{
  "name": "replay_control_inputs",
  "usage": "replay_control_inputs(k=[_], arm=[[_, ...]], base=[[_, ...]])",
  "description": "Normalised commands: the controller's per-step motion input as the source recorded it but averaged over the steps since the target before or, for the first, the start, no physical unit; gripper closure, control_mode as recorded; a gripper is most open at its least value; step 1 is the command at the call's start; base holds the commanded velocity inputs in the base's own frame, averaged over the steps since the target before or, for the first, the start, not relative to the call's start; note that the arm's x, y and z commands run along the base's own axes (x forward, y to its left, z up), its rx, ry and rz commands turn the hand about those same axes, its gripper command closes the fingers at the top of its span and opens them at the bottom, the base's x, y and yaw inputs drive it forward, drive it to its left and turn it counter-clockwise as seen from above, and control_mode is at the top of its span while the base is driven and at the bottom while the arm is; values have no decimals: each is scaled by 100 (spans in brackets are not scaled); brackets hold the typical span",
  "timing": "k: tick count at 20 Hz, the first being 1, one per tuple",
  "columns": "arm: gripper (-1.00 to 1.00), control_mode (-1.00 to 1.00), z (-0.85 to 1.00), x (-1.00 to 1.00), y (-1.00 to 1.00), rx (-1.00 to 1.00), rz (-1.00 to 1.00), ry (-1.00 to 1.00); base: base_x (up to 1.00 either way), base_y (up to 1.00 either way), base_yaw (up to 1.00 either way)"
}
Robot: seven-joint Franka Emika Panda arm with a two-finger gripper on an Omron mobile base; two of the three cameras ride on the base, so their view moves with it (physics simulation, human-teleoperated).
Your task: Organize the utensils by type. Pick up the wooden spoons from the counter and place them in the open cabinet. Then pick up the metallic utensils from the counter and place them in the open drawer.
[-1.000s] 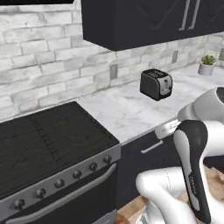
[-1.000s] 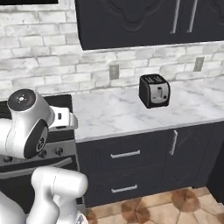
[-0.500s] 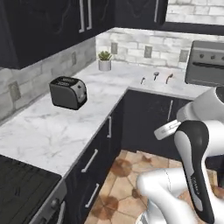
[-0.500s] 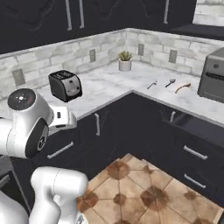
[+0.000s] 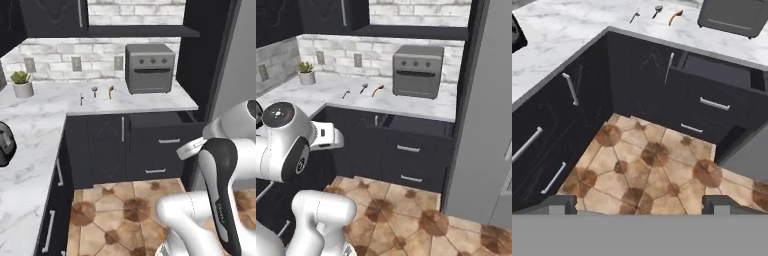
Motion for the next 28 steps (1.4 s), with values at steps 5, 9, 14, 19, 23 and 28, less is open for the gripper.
replay_control_inputs(k=[5, 9, 14, 19, 23, 28], arm=[[-100, 100, 0, 0, 0, 0, 0, 0], [-100, 100, 0, 0, 0, 0, 0, 0], [-100, 100, 0, 0, 0, 0, 0, 0], [-100, 100, 0, 0, 0, 0, 0, 0], [-100, 100, 0, 0, 0, 0, 0, 0], [-100, 100, 0, 0, 0, 0, 0, 0]], base=[[52, 76, -21], [61, 69, -14], [78, 14, -18], [74, 12, -1], [51, 46, 0], [67, 17, 0]])
